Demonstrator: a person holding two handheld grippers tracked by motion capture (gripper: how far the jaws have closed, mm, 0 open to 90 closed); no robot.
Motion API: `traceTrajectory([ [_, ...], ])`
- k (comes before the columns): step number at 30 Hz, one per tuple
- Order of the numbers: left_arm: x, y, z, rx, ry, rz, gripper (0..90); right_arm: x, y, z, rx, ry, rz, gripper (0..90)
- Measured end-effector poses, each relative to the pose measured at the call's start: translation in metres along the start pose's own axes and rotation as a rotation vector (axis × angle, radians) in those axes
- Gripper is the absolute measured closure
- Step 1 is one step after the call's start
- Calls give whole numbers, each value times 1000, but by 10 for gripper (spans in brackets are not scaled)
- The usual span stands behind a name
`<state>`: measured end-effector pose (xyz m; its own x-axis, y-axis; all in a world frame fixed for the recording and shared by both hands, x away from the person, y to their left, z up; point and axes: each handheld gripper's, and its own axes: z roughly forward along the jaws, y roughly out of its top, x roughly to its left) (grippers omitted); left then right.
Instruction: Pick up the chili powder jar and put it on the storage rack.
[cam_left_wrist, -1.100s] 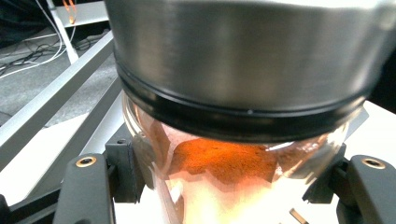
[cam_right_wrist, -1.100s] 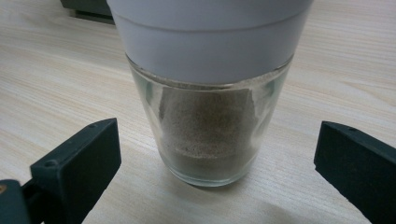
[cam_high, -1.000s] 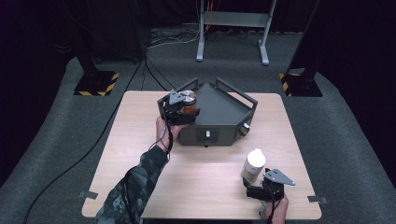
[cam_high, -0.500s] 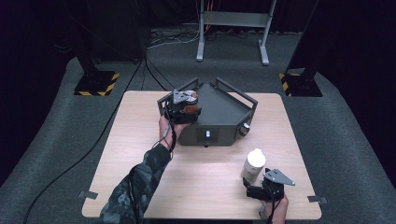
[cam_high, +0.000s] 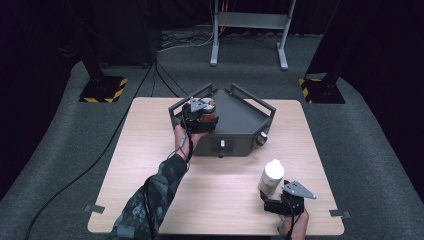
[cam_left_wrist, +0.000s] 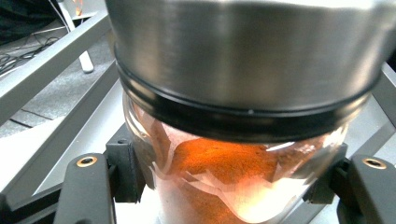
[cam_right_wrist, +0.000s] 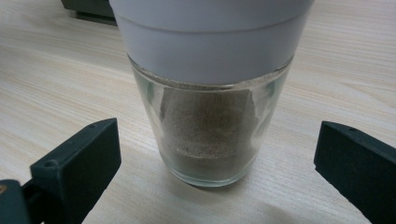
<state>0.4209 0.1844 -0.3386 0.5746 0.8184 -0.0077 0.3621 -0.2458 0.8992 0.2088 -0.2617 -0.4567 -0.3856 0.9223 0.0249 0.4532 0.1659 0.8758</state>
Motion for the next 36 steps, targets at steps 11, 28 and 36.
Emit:
traceTrajectory([
  [11, -1, -4, 6, 4, -7, 18, 319, 0, 1, 0, 4, 0, -1, 0],
  [28, 4, 1, 8, 23, -28, 5, 317, 1, 0, 0, -1, -3, 0, 0],
  [36, 7, 11, 7, 60, -46, -22, 277, -1, 0, 0, -2, 3, 4, 0],
])
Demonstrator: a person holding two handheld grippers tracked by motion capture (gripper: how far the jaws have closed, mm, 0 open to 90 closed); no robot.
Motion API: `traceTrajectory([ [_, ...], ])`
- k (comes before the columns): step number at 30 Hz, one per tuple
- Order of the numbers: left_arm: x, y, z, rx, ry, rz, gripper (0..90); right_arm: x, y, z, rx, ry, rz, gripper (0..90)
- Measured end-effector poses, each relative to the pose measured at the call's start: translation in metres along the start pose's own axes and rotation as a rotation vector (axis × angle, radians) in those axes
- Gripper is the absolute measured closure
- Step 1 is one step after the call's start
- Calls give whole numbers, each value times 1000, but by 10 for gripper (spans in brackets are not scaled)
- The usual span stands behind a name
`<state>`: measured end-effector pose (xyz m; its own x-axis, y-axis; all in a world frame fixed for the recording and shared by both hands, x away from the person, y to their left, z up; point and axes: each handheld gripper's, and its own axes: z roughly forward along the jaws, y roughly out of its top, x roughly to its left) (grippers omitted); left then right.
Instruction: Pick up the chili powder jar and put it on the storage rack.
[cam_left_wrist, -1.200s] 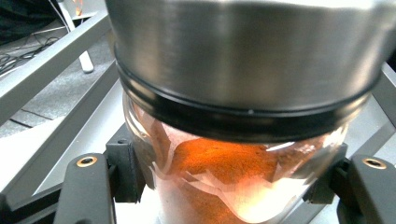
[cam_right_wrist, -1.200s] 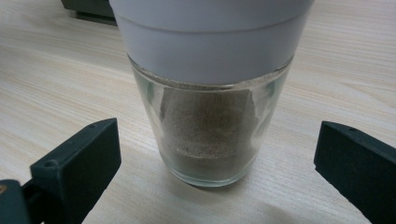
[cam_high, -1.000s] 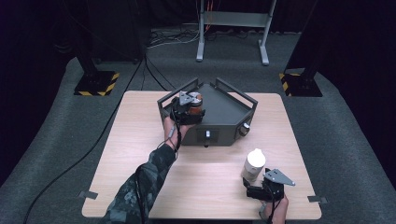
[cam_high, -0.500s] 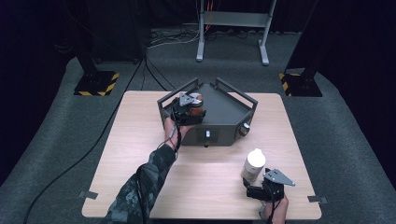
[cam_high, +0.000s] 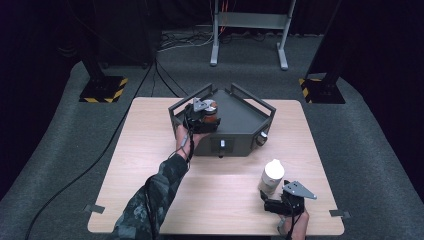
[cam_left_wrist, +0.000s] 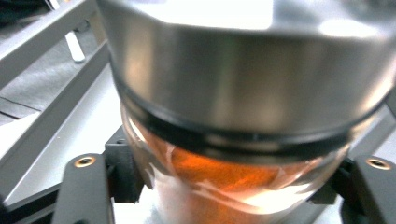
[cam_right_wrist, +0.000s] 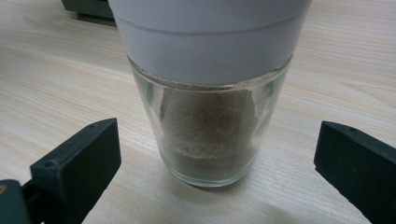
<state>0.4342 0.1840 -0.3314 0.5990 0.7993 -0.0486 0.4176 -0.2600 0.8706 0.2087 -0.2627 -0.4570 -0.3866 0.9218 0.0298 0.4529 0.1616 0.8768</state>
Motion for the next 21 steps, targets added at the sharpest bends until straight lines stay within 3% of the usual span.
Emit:
traceTrajectory([
  [2, 0, 7, -2, 31, -7, -2, 186, -1, 0, 0, 3, 2, 1, 0],
  [7, 3, 22, -11, 94, -50, 1, 63, 0, 0, 0, -2, 0, 4, 0],
  [10, -1, 26, -20, 118, -36, 31, 12, 0, 0, 0, -2, -3, 2, 0],
  [16, -9, 19, -45, 132, -31, 84, 2, 1, 0, 0, 1, -5, 0, 0],
  [21, -16, 3, -66, 112, -41, 96, 2, 1, 0, 0, 1, -8, 7, 0],
])
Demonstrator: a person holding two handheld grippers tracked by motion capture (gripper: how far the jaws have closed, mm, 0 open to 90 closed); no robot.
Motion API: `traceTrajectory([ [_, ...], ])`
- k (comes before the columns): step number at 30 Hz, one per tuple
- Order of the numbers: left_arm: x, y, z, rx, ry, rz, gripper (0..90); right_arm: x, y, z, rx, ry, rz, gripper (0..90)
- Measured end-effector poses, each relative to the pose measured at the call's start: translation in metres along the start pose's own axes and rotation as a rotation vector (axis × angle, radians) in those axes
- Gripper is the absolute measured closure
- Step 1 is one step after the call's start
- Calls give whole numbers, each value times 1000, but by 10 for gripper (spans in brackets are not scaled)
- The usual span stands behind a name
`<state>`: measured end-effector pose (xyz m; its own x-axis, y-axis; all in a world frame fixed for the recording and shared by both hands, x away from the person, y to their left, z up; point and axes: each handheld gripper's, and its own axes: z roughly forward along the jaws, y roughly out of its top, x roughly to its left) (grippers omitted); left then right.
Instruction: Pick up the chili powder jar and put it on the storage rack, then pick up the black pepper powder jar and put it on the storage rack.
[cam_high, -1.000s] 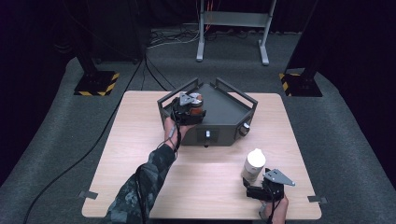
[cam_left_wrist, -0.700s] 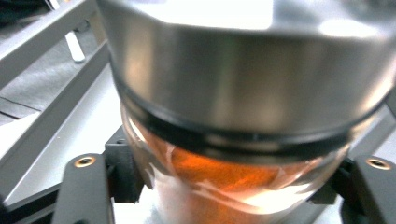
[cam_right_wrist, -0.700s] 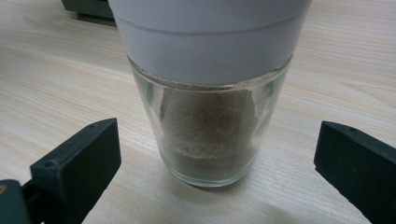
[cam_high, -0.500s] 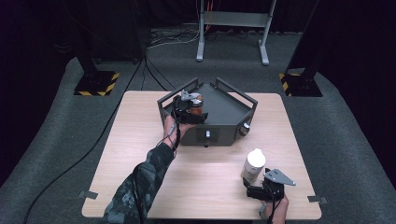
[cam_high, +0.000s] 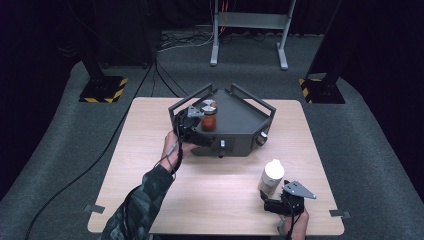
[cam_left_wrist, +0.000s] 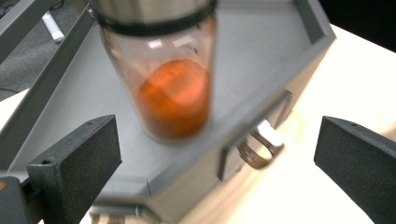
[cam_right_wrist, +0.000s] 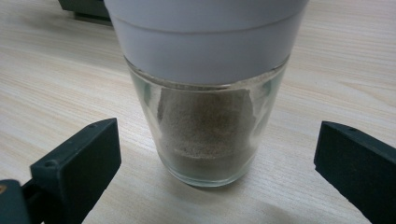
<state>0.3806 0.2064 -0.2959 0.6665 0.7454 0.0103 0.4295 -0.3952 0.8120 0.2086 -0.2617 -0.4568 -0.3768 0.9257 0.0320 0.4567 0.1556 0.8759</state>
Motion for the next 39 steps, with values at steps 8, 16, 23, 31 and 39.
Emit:
traceTrajectory([
  [8, -17, -31, -15, 8, 18, 35, 2, 0, 0, 0, -1, -2, 6, 0],
  [16, -30, -80, -14, 108, 95, -4, 4, 0, -1, 0, -5, -5, 8, 0],
  [23, -40, -129, -5, 203, 175, -67, 3, 0, -2, -1, -10, -8, 11, 0],
  [31, -40, -161, -8, 224, 186, -124, 3, 2, -2, -1, -9, -13, 7, 0],
  [39, -39, -181, -15, 157, 179, -166, 3, 2, 0, 0, 1, -9, -1, 0],
])
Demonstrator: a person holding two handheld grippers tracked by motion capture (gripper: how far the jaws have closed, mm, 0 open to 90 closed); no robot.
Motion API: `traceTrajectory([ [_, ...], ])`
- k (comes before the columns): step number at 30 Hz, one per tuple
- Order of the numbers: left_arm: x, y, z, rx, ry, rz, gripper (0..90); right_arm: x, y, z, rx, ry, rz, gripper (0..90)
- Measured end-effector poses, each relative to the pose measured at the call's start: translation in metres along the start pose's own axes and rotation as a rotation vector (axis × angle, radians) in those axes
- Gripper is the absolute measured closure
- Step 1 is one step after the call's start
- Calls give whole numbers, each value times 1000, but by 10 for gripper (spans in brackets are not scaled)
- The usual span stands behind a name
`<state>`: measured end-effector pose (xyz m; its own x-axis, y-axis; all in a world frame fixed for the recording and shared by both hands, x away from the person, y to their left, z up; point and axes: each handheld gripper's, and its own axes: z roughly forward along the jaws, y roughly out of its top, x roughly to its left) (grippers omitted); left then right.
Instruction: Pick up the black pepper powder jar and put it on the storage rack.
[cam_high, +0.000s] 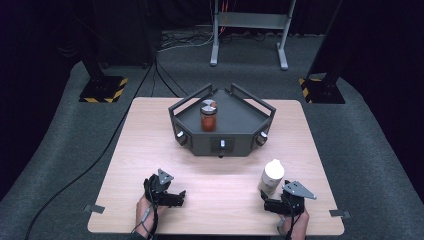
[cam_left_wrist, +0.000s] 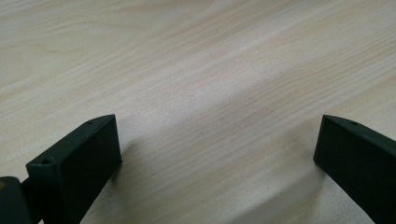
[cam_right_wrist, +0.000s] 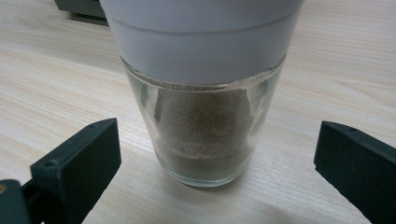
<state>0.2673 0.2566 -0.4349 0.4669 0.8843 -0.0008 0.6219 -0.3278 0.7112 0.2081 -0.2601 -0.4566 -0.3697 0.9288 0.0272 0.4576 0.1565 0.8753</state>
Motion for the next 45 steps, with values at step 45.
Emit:
traceTrajectory([
  [45, -1, -4, 0, -15, 6, -7, 6, 13, 28, 17, 28, -26, -1, 289],
])
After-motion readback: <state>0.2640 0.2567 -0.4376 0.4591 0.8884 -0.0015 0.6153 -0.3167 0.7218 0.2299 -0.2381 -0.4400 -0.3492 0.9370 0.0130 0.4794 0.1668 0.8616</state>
